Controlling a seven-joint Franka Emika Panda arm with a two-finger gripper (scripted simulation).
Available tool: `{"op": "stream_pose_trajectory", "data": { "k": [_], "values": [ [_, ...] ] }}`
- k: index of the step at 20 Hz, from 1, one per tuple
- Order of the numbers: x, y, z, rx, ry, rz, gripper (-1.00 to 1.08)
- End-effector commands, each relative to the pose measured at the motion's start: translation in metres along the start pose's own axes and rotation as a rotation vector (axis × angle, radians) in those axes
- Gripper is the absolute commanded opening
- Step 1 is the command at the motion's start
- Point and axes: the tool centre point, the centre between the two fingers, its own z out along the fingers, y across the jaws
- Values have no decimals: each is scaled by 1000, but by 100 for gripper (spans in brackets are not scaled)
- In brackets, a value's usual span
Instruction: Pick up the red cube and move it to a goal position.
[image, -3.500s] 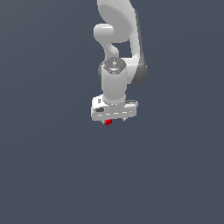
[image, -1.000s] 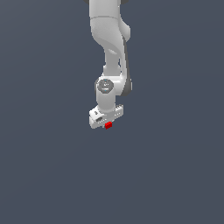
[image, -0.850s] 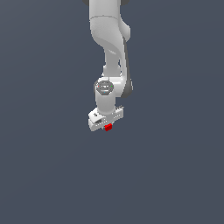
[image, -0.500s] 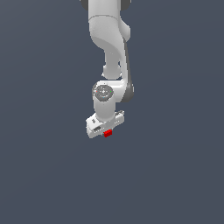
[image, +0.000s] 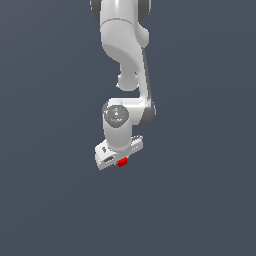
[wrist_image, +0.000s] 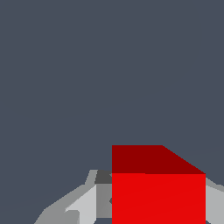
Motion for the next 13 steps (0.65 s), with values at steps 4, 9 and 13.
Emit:
{"op": "stream_pose_trajectory", "data": {
  "k": [4, 9, 13],
  "values": [
    [16, 10, -5, 0, 0, 0, -100],
    [24, 14, -8, 0, 0, 0, -100],
    [25, 16, -8, 0, 0, 0, -100]
  ]
}}
